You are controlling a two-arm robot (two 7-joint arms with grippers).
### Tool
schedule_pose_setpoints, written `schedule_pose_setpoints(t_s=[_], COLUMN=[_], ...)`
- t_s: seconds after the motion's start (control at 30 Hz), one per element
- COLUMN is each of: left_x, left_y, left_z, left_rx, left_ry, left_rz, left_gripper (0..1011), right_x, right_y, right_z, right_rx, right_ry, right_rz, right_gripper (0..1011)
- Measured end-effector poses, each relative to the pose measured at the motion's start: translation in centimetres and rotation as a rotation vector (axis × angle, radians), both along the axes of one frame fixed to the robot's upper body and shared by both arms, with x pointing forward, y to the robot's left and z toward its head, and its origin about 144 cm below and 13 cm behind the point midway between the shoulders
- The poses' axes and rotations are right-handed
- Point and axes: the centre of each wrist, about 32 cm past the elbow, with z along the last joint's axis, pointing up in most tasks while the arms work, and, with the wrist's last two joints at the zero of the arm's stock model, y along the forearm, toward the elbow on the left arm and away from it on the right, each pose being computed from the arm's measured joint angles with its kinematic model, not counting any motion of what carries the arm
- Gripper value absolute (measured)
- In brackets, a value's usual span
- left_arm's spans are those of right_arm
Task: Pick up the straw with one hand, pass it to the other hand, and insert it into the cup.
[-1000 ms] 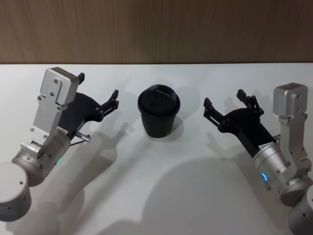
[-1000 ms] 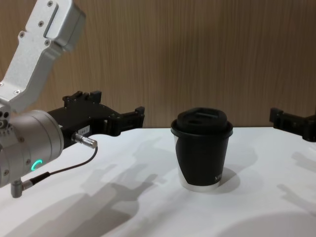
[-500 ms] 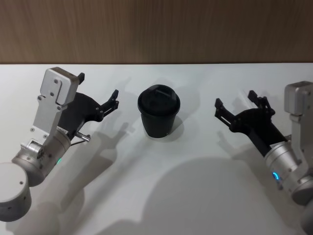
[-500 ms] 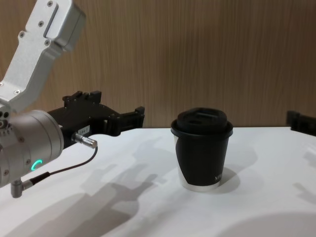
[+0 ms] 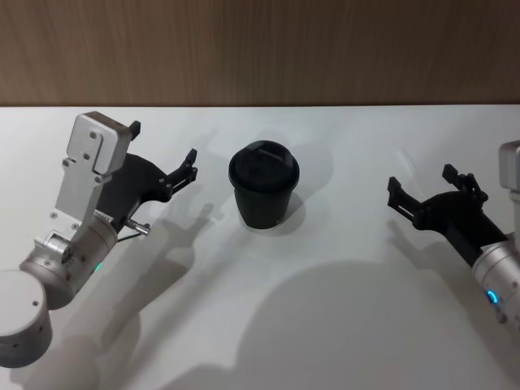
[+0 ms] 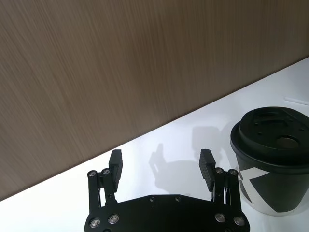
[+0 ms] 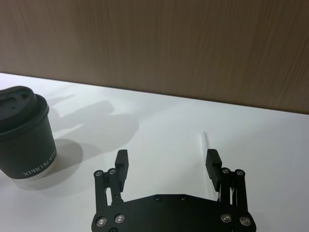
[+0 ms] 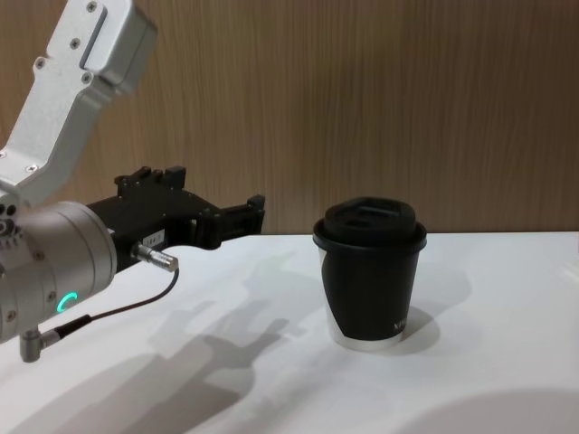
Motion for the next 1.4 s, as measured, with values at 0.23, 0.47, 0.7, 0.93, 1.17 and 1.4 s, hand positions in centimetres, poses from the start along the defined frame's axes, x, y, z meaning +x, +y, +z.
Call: schedule_pose_setpoints(t_s=[0.23, 0.47, 0.7, 0.93, 1.17, 1.4], left_x=[0.0, 0.0, 0.0, 0.0, 0.0, 0.0], left_y=[0.0, 0.0, 0.0, 0.0, 0.0, 0.0], left_z=[0.0, 0.0, 0.0, 0.0, 0.0, 0.0], left_rx=[0.000, 0.000, 0.000, 0.000, 0.000, 0.000], left_ry=[0.000, 0.000, 0.000, 0.000, 0.000, 0.000], left_rz=[0.000, 0.000, 0.000, 0.000, 0.000, 0.000], left_gripper=[1003, 1003, 1002, 1003, 1003, 1003], right_x=[0.3, 0.9, 1.3, 1.5, 1.5, 1.4], right_y=[-1.3, -2.5, -3.4, -4.4, -5.1, -5.5], right_z=[0.0, -0.4, -0.8, -1.3, -1.9, -2.4], right_rx=[-0.010, -0.018, -0.024, -0.028, -0.027, -0.024], right_ry=[0.035, 0.071, 0.093, 0.114, 0.129, 0.139], right_rz=[-0.002, 0.012, 0.019, 0.017, 0.011, 0.009], right_gripper=[1001, 1001, 1001, 1001, 1001, 1001])
